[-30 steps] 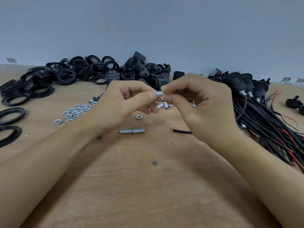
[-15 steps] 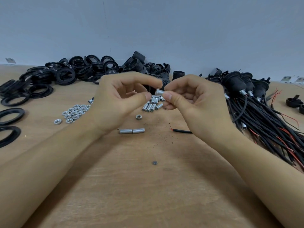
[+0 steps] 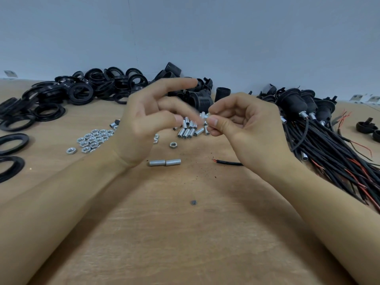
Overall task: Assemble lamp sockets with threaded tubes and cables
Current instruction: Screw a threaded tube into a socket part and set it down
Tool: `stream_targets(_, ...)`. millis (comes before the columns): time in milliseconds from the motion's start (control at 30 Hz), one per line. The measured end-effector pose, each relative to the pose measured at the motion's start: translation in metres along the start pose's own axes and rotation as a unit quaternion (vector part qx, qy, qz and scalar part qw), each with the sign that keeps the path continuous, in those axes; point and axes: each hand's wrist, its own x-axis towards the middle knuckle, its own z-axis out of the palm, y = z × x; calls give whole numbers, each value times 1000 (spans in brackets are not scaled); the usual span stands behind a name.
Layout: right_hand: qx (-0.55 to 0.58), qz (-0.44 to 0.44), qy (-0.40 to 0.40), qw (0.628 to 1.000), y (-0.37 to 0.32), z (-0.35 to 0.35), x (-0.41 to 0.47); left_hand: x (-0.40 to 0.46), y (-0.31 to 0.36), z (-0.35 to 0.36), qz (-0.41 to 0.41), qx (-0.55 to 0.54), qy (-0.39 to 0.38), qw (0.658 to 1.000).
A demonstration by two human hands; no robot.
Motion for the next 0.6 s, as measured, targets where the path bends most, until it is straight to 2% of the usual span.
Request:
stream_targets(67, 6, 3, 1, 1000, 0, 0, 1, 0, 2, -1, 7, -10, 13, 1000)
stream_targets(167, 10, 7, -1, 1000, 1, 0, 1, -1, 2, 1, -4, 29, 9, 1000)
stream_targets(233, 3, 8, -2, 1000, 2, 0, 1, -1, 2, 1, 2, 11, 6, 1000)
stream_targets(333, 5, 11, -1, 1000, 2, 0, 1, 1, 3, -2, -1, -6, 43, 999)
stream_targets(467, 9, 20, 2, 1000, 3, 0, 2, -1, 2, 2, -1, 2, 13, 1000)
stream_targets(600, 14, 26, 11, 1000, 4, -1, 2, 1, 2, -1, -3, -8, 41, 999)
